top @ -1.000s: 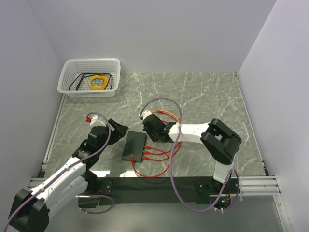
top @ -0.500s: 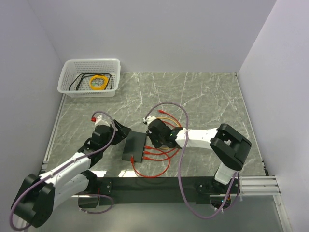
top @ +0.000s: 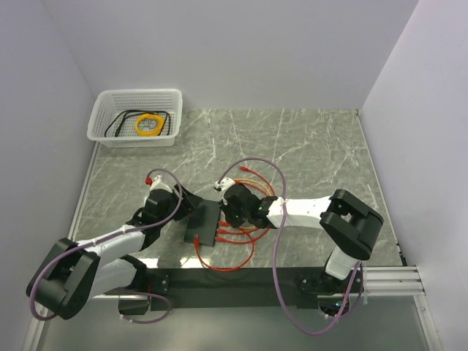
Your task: Insert the plug into the switch port
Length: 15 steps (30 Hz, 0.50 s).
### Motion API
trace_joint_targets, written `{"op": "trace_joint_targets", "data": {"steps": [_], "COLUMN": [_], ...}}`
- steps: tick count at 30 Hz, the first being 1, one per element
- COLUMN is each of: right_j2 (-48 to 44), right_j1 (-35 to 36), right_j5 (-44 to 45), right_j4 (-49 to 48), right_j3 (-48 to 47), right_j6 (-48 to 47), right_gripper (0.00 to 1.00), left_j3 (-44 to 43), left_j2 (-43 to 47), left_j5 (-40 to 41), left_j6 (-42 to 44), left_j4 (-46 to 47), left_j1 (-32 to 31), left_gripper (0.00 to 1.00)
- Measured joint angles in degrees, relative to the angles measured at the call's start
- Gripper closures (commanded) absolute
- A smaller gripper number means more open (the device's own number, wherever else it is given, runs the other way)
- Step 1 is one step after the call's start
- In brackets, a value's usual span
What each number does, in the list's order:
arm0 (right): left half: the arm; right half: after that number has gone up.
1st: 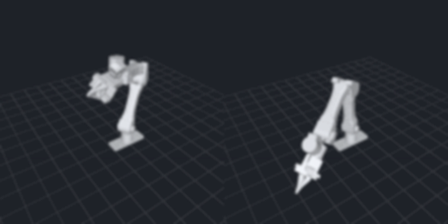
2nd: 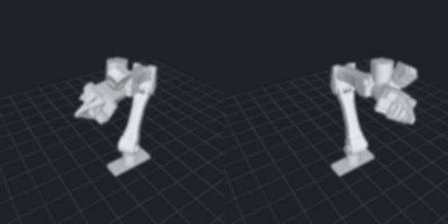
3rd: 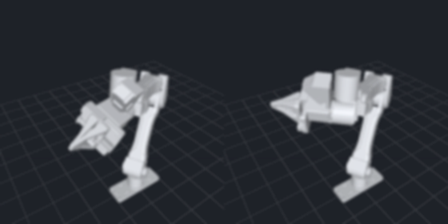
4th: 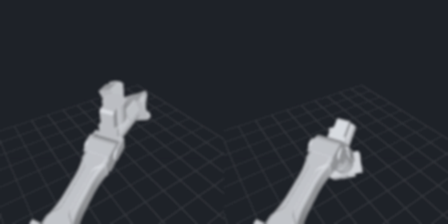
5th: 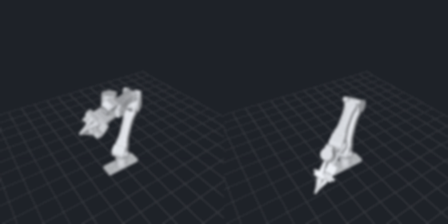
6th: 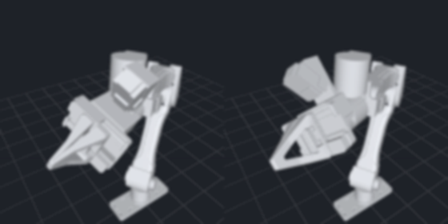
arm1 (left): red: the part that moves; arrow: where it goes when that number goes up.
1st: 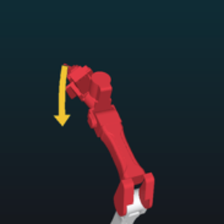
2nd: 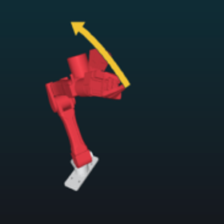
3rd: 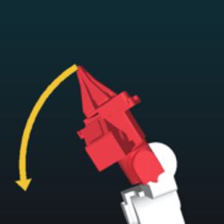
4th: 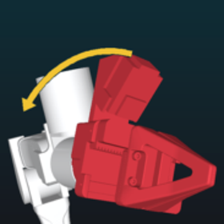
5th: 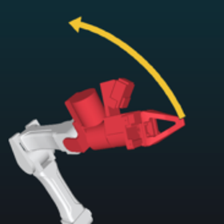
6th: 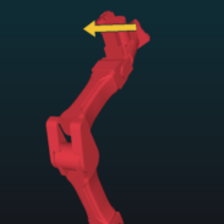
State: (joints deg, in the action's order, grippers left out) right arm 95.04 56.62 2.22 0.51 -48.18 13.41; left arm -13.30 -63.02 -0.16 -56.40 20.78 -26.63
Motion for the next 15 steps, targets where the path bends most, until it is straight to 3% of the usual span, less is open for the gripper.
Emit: {"op": "trace_joint_targets", "data": {"steps": [15], "right_j2": [0.02], "right_j1": [1.7], "right_j5": [0.37], "right_j4": [-0.5], "right_j3": [0.0], "right_j6": [-1.14], "right_gripper": [1.0], "left_j3": [0.15], "left_j2": [-5.09], "left_j5": [-1.68], "left_j6": [1.77], "left_j4": [4.74], "left_j1": [0.09], "left_gripper": [0.33]}}
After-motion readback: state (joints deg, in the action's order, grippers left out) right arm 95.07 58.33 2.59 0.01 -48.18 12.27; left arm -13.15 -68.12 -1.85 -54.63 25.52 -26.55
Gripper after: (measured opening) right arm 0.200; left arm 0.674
